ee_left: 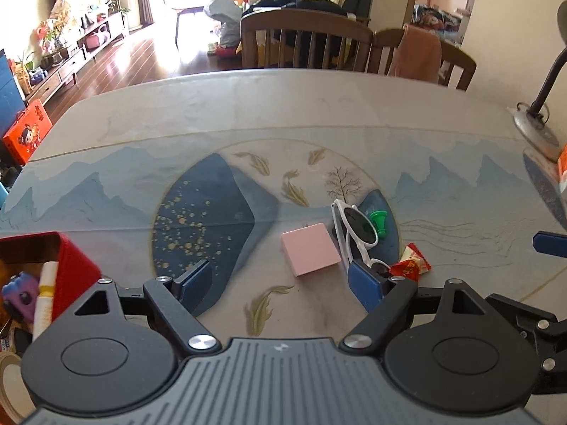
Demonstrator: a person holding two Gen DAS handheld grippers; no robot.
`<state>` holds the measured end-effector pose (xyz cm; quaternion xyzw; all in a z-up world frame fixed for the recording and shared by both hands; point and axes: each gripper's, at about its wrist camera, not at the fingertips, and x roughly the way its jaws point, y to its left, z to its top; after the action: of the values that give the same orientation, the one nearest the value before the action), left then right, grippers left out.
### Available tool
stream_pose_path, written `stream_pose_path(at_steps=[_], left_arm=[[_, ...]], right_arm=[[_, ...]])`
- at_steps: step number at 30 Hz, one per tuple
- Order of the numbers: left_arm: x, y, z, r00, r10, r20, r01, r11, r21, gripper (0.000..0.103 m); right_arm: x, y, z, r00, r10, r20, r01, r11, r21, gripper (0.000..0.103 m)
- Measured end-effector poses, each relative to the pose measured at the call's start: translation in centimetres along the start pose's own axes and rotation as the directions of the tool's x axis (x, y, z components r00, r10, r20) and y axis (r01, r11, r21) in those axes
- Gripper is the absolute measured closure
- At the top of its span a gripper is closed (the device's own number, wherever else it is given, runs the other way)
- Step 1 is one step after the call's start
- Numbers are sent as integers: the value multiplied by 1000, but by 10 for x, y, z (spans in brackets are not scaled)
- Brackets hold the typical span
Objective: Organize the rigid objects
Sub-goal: 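Withdraw both tools from the tin box toward the pink eraser and snack packet, then grasp the pink eraser with the left tool while the right tool grasps the snack packet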
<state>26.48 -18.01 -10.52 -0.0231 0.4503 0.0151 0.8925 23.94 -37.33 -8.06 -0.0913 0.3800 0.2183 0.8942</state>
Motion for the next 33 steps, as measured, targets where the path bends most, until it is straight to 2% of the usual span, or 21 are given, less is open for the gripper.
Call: stream_pose_path(at_steps=[11,19,33], left_arm=[[42,-12,12,999,23,-42,-22,1000,16,19],[62,-12,20,997,38,-66,-39,999,-8,19],[74,-8,16,996,49,-75,-49,999,0,19]], right_arm=[[30,-1,5,998,37,-44,-38,999,-8,12],[50,-1,15,997,65,-51,-63,998,30,15],[78,0,15,994,73,-78,-67,994,84,33]])
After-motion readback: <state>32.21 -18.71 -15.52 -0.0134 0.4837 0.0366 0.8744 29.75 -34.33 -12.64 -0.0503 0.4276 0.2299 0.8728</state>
